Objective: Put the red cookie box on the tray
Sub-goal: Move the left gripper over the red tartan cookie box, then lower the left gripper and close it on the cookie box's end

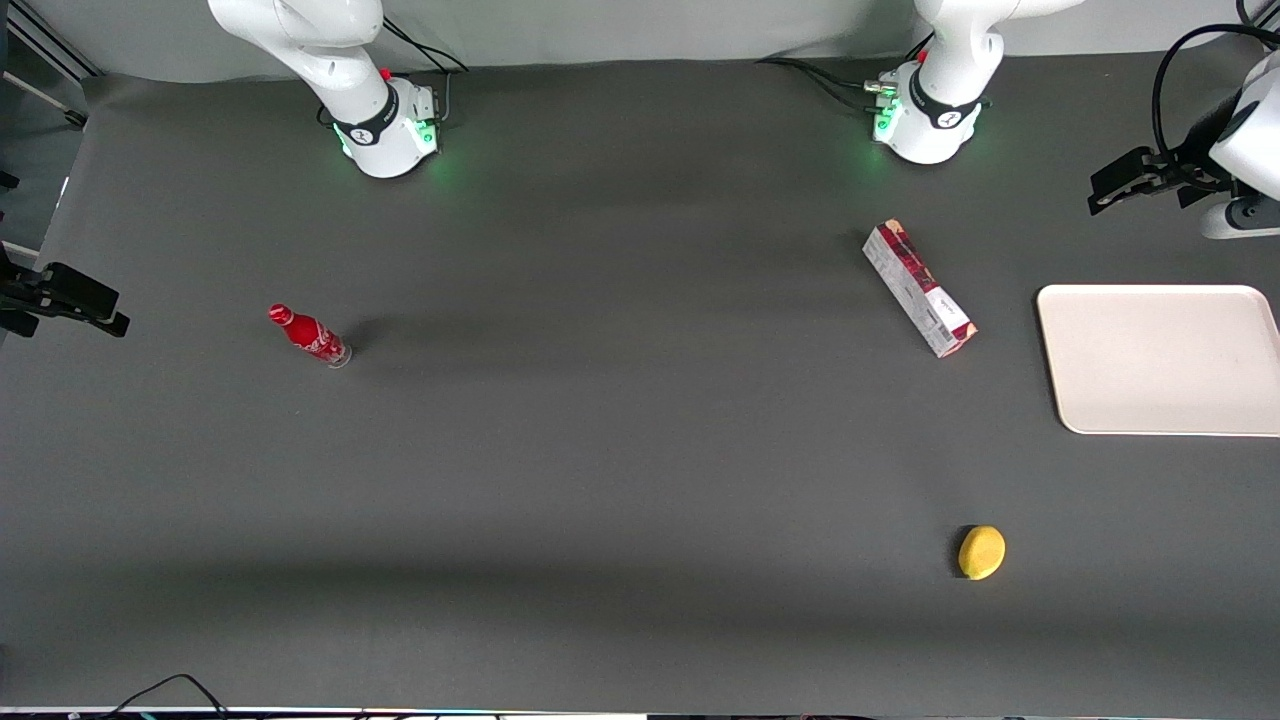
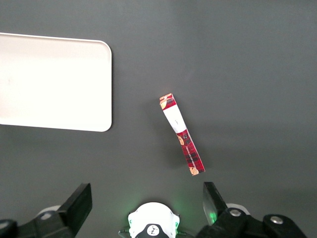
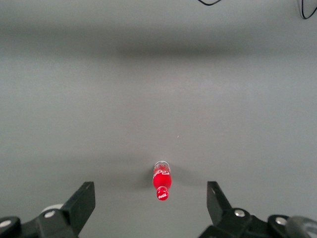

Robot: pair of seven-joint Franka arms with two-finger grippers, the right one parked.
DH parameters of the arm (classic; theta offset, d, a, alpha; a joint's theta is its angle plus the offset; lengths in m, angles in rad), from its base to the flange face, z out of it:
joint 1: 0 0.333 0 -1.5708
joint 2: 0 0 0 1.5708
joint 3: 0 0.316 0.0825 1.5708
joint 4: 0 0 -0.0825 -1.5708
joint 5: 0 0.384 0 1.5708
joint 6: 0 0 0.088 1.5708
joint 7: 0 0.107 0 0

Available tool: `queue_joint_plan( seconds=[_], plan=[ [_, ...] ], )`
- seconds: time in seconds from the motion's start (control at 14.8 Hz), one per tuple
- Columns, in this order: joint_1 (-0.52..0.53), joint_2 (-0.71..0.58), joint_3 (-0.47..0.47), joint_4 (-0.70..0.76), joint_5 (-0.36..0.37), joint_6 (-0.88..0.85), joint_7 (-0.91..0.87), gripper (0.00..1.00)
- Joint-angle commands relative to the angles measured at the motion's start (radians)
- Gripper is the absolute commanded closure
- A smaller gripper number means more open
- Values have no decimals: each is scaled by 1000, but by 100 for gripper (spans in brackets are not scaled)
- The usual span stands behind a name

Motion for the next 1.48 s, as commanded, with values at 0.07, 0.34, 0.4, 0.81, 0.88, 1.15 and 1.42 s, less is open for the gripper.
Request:
queue_joint_plan(
  seconds=[0.07,0.34,0.4,0.81,0.88,1.15,1.42],
  plan=[
    [-13,9,-63,4,1,-77,-164,0],
    [-18,-14,-129,-169,-48,-35,-307,0],
    [-19,-25,-129,-227,-54,5,-309,0],
    [-21,-45,-136,-658,-54,485,-309,0],
    [-21,-25,-136,-700,-53,548,-309,0],
    [-26,50,-142,-824,-54,793,-349,0],
    [-30,171,-159,-842,-53,975,-430,0]
  ],
)
